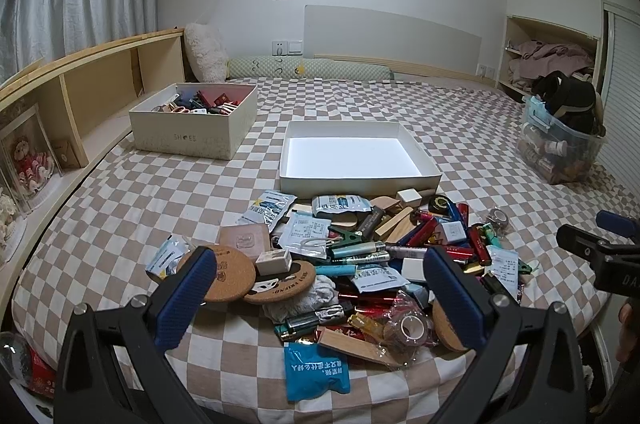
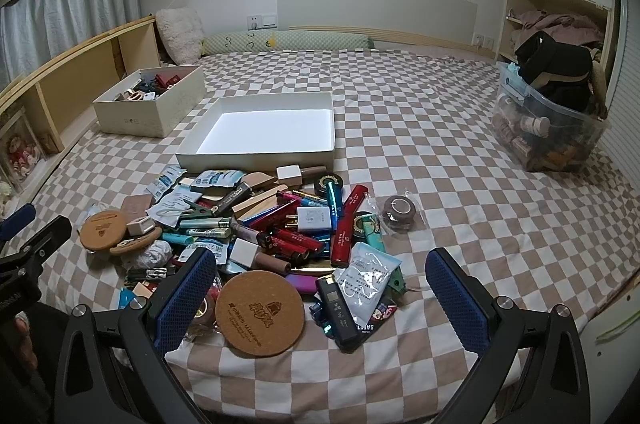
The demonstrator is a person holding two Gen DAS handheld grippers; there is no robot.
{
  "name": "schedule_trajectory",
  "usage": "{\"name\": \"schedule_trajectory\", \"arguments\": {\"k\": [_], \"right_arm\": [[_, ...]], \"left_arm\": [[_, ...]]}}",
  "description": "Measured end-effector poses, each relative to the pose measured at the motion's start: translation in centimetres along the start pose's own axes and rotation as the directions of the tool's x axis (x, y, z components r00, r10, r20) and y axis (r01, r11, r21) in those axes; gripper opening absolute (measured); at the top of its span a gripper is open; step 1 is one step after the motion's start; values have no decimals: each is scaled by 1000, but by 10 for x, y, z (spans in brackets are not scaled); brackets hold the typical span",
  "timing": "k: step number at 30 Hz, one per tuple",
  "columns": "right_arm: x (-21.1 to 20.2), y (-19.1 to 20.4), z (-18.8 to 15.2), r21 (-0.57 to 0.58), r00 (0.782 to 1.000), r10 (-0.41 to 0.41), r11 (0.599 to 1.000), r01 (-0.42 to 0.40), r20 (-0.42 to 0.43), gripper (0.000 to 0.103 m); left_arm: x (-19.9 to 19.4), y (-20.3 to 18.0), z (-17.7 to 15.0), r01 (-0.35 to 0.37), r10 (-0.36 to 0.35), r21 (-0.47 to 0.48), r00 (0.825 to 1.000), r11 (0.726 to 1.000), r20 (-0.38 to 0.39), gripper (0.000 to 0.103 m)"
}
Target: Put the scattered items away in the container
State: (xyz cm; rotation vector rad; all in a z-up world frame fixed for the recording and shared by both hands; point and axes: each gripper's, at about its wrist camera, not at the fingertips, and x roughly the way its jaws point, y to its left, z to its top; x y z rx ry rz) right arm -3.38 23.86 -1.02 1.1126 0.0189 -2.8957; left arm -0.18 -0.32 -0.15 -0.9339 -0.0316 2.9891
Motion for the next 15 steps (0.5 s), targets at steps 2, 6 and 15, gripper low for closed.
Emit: {"name": "schedule_trajectory", "arguments": {"k": [2, 6, 15], "right_arm": [[0, 0, 0, 0, 1000, -1, 1000, 1, 0, 103], [0, 0, 0, 0, 1000, -3, 1000, 3, -3, 103], [1, 0, 0, 5, 1000, 3, 1000, -3, -8, 103]], "left_arm": [[0, 0, 0, 1, -1, -1, 1000, 1000, -2, 103], [0, 0, 0, 1, -1, 0, 1000, 1000, -2, 103], [1, -1, -1, 5, -5, 2, 1000, 1000, 0, 103]]}}
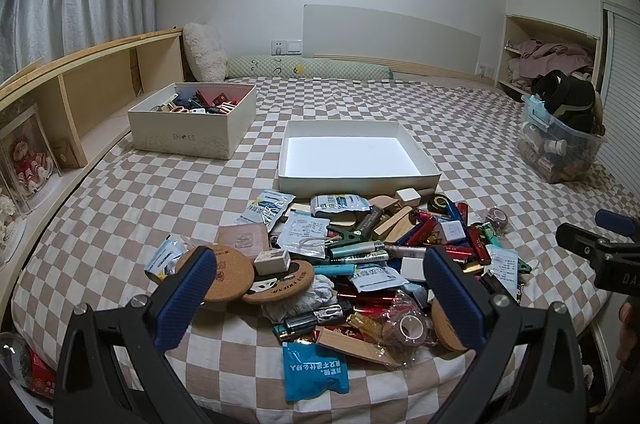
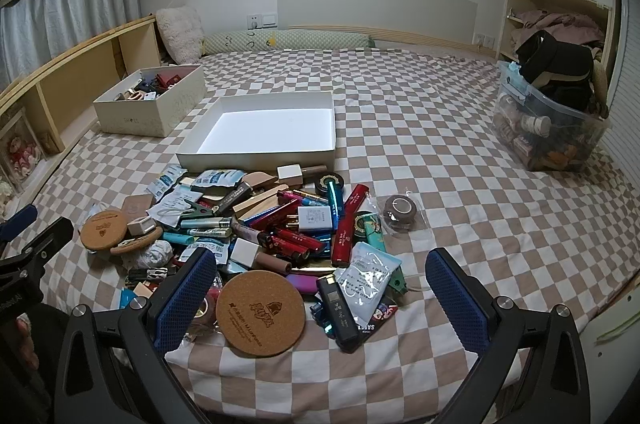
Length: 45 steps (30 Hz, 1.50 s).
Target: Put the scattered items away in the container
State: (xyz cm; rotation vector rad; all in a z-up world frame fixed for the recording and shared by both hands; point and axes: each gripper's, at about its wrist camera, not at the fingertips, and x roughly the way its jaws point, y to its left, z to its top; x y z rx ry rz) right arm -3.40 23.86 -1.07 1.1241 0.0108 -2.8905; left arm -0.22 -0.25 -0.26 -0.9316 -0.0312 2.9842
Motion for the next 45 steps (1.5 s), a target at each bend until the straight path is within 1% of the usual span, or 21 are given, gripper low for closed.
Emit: {"name": "schedule_trajectory", "arguments": {"k": [10, 15, 19, 22, 24, 27, 29, 31, 34, 39, 45], "right_arm": [[4, 0, -3, 6, 1000, 7, 1000, -7, 3, 103], [12, -6, -6, 37, 1000, 25, 999, -25, -4, 103], [22, -10, -12, 61, 998, 65, 996, -66, 6, 103], [33, -8, -17, 42, 993, 115, 993, -114, -13, 103], [37, -3, -22, 21, 993, 121, 992, -120, -10, 103], [43, 4, -30, -3, 992, 124, 992, -124, 18, 103], [53, 7, -35, 7, 988, 154, 988, -154, -9, 103], [62, 7, -40, 40, 982, 189, 981, -189, -16, 103], [76, 9, -49, 58, 976, 213, 976, -211, -47, 103], [93, 17, -61, 47, 971, 219, 976, -215, -101, 103], [114, 23, -72, 65, 960, 212, 977, -203, -185, 103]], "left_arm": [[3, 0, -2, -7, 7, -1, 1000, 1000, -3, 103], [13, 3, -8, 11, -11, -11, 999, 1000, -40, 103], [22, 7, -14, 40, -42, -22, 997, 999, -58, 103], [28, 9, -19, 49, -50, -24, 996, 999, -72, 103], [31, 10, -21, 55, -57, -27, 995, 998, -77, 103], [37, 13, -24, 65, -68, -37, 994, 997, -89, 103], [41, 14, -27, 63, -67, -41, 992, 997, -103, 103], [46, 14, -30, 61, -66, -42, 991, 997, -117, 103], [52, 14, -35, 63, -68, -41, 988, 997, -141, 103], [60, 15, -44, 48, -55, -44, 985, 998, -164, 103], [69, 19, -51, 49, -63, -77, 980, 996, -191, 103]]}}
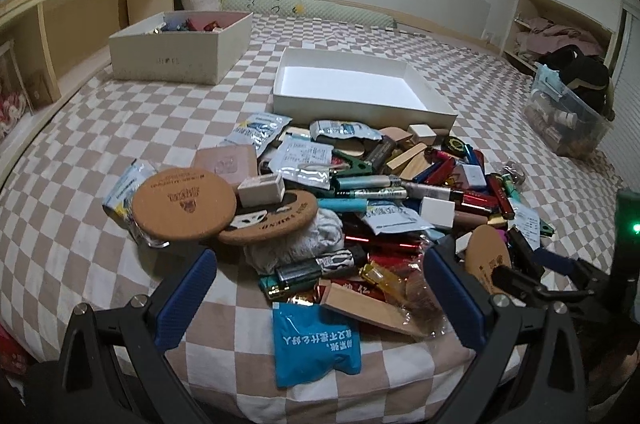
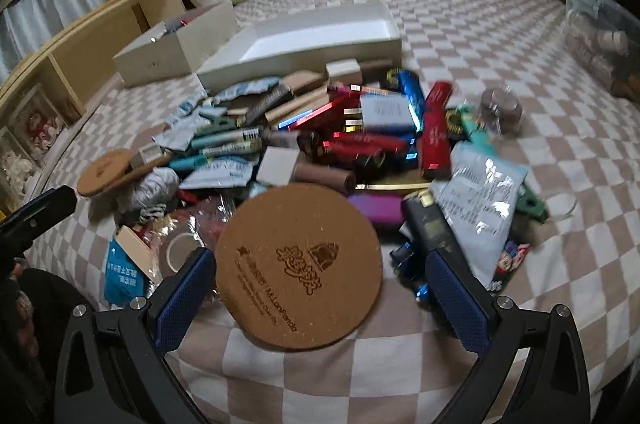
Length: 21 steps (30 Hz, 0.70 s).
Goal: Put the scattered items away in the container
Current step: 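Lower the right gripper onto the round cork coaster and close it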
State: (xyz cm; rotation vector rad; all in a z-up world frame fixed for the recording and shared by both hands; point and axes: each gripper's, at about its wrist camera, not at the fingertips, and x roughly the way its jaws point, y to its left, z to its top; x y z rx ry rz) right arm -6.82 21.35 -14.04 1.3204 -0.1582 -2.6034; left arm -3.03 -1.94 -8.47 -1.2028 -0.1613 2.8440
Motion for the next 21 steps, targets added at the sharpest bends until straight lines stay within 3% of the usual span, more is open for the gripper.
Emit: {"name": "schedule_trajectory", "arguments": {"k": [5, 17, 21], "right_arm": [[21, 0, -1, 14, 998, 0, 1000, 1, -67, 103], [33, 16, -1, -52, 994, 0, 999, -5, -108, 103], [39, 10, 0, -10, 992, 10, 1000, -11, -127, 103]], "left_arm": [[4, -5, -5, 7, -7, 12, 1000, 1000, -7, 103], [0, -13, -9, -12, 12, 47, 1000, 999, 15, 103], [-1, -18, -13, -3, 2, 69, 1000, 998, 17, 103]]}}
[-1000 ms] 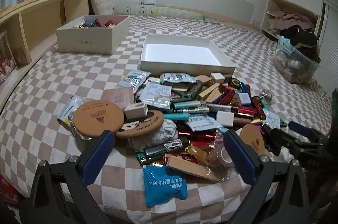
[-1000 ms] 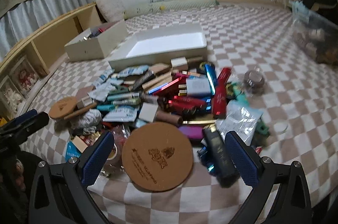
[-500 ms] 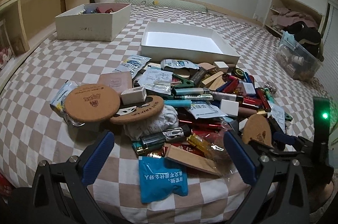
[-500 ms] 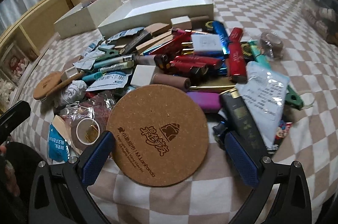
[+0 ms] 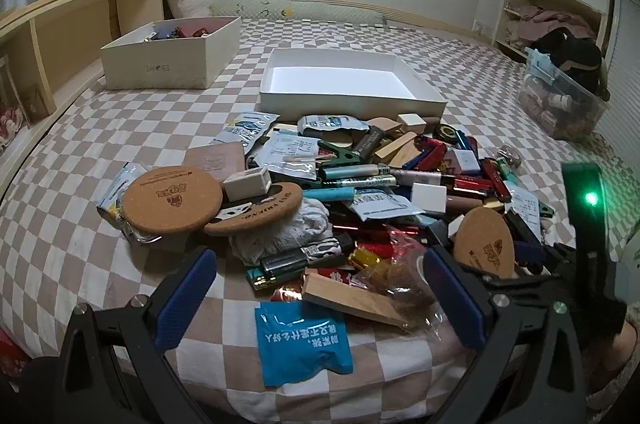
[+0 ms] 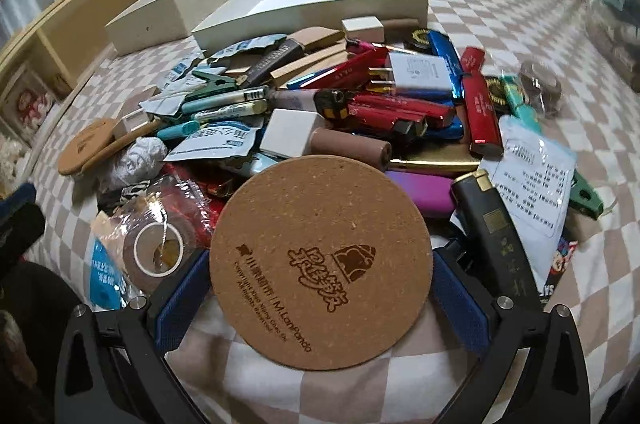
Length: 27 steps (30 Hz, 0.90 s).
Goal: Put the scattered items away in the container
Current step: 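Lower the right gripper onto the round cork coaster and close it, then grasp the bagged brown bandage roll with the left gripper while the right lifts the coaster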
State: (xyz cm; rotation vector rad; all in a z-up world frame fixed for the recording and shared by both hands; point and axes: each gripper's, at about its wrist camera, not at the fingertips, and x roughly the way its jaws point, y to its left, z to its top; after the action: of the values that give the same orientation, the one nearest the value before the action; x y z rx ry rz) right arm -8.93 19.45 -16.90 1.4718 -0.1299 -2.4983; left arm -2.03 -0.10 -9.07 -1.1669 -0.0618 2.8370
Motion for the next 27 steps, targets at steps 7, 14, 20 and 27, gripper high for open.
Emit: {"name": "schedule_trajectory", "arguments": {"k": [7, 14, 20, 27], "right_arm": [[-4, -11, 0, 59, 999, 49, 997, -50, 10, 99], [-27, -26, 5, 106, 993, 103, 988, -108, 58, 99], [-52, -43, 10, 155, 987, 108, 980, -127, 123, 99], [-61, -63, 9, 203, 985, 81, 973, -111, 151, 99]], "left_arm": [[1, -10, -4, 61, -61, 33, 998, 998, -3, 103], [9, -29, -5, 100, -98, 82, 995, 992, -24, 103], [24, -46, -5, 134, -128, 126, 990, 983, -52, 103], [39, -75, -12, 60, -52, 277, 998, 959, -38, 103]]}}
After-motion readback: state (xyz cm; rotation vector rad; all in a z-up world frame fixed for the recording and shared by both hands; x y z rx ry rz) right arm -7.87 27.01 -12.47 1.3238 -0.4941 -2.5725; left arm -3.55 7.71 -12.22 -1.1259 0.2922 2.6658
